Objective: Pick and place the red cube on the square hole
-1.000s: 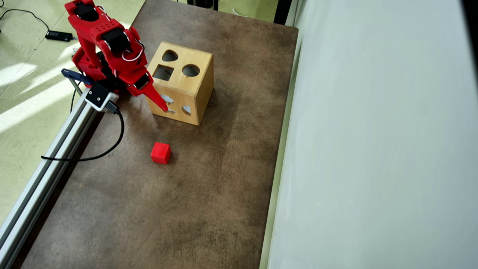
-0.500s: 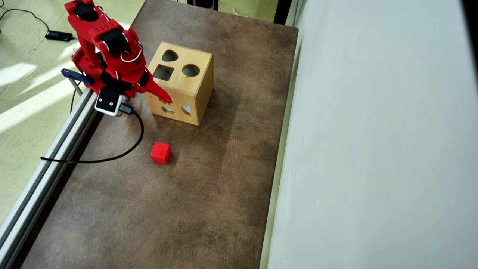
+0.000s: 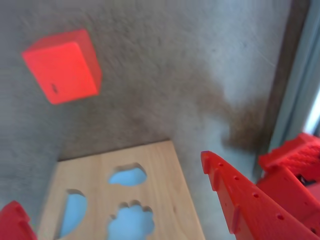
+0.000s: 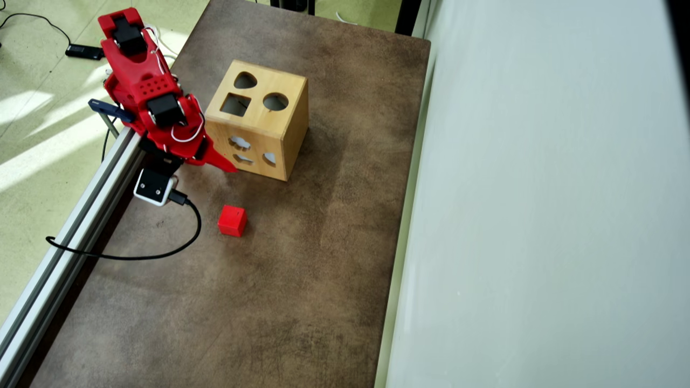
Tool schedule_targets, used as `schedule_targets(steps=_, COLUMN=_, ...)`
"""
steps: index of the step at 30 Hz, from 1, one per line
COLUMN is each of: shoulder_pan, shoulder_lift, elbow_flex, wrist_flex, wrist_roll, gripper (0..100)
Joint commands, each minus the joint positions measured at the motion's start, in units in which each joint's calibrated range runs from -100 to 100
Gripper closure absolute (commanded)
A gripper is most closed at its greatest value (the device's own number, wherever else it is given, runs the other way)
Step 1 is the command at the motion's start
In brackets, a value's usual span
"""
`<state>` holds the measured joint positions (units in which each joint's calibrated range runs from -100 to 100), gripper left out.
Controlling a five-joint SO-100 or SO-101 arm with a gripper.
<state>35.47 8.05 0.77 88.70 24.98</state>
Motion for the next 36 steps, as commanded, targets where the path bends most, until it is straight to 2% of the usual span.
schedule_targets(steps=1, shoulder_pan=0.12, shoulder_lift=1.67, elbow_flex=-2.11, wrist_flex=-4.22, wrist_roll=0.39, gripper=50)
schedule_targets(steps=22, shoulder_pan=-0.77, shoulder_lift=10.76, elbow_flex=-2.2, wrist_flex=-15.96, wrist_roll=0.2, gripper=50)
schedule_targets(steps=36, shoulder_pan=-2.18, shoulder_lift=15.6, elbow_flex=-2.2, wrist_flex=-19.34, wrist_roll=-0.05, gripper=50)
